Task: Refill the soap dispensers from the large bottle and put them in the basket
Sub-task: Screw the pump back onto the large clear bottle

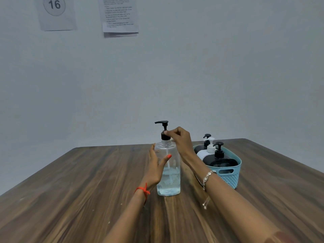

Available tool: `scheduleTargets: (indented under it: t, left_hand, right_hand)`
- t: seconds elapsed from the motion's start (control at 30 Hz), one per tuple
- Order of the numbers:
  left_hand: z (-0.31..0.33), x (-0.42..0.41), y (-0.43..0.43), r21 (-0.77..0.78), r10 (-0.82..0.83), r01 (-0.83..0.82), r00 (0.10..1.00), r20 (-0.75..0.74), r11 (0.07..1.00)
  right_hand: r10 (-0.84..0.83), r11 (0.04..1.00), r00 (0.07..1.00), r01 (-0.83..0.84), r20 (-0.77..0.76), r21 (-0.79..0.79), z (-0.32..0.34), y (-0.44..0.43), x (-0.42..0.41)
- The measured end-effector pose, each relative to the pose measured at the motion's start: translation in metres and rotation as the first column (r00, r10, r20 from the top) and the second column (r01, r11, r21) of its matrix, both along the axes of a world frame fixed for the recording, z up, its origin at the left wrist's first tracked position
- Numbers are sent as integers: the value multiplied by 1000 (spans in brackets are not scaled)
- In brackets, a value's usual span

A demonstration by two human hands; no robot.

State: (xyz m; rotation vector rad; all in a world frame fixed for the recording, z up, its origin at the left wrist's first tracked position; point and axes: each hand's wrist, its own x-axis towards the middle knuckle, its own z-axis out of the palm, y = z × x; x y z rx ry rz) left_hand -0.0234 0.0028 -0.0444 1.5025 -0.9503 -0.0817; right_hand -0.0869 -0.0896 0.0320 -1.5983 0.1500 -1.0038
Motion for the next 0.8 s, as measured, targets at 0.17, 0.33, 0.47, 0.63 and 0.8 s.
scheduleTargets:
  t: [0.17, 0.33, 0.47, 0.63, 0.8]
  left_hand:
    - [-1, 2, -3, -28, -2, 2, 1000, 1, 1000]
    - [-1, 1, -3, -8, -5, 5, 1000, -8, 1000]
    - [-2, 4, -4, 4, 2, -2, 1000, 0, 1000]
    - [-1, 2, -3, -8, 4, -4, 1000, -12, 1000]
    - [-1, 0, -2, -27, -5, 5, 1000, -4, 1000]
  right_hand:
    - [94, 995, 994, -91, -48, 49, 4, -7, -3]
    - [63, 998, 998, -64, -30, -6, 1, -4, -4]
    - [-50, 995, 997, 44, -65, -90, 0, 0, 1]
    - [-113, 984, 992, 103, -62, -148, -5, -1, 6]
    - [92, 994, 990, -98, -108, -46, 5, -3, -1]
